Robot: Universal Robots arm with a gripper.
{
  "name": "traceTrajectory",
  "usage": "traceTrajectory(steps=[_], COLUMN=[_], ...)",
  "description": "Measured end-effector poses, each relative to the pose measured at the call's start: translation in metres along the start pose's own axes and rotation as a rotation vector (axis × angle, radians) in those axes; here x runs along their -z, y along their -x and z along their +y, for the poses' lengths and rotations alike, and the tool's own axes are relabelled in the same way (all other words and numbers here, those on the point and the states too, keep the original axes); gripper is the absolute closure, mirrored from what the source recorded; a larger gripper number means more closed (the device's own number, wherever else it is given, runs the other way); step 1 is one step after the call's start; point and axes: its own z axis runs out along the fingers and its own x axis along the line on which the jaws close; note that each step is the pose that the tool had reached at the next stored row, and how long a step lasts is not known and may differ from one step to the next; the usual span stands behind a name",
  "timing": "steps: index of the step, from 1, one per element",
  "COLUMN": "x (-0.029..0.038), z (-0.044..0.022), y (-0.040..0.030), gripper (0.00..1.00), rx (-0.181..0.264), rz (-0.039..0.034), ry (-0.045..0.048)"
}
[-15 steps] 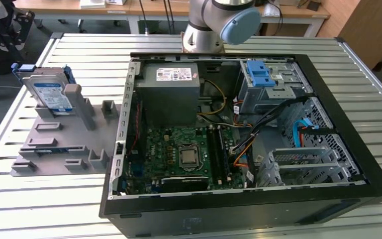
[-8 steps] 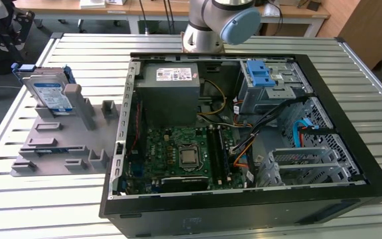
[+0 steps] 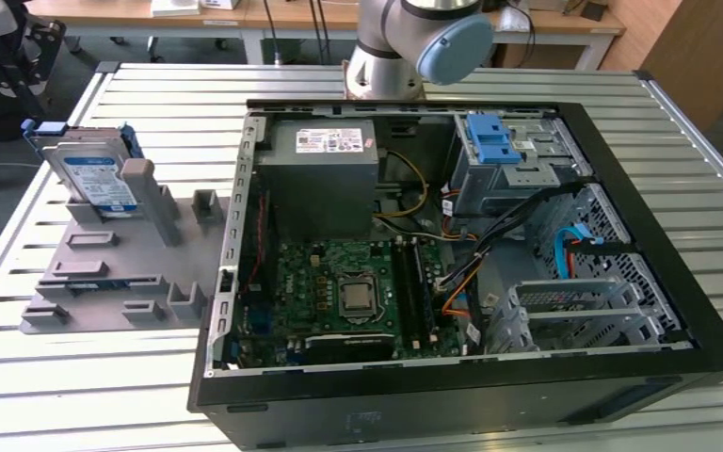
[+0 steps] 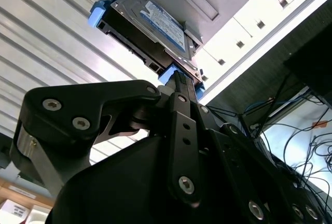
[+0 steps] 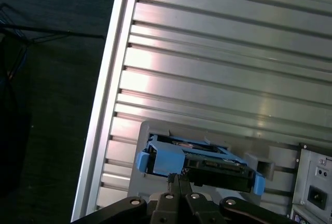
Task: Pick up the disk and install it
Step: 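Pick up the disk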
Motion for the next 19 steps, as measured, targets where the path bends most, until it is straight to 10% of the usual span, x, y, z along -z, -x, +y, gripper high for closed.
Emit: traceTrajectory(steps=[19], x=[0.0000], z=[0.0000], y=[0.0000], gripper=[0.89], rx=[0.033], rz=[0.0014], ry=[0.0004])
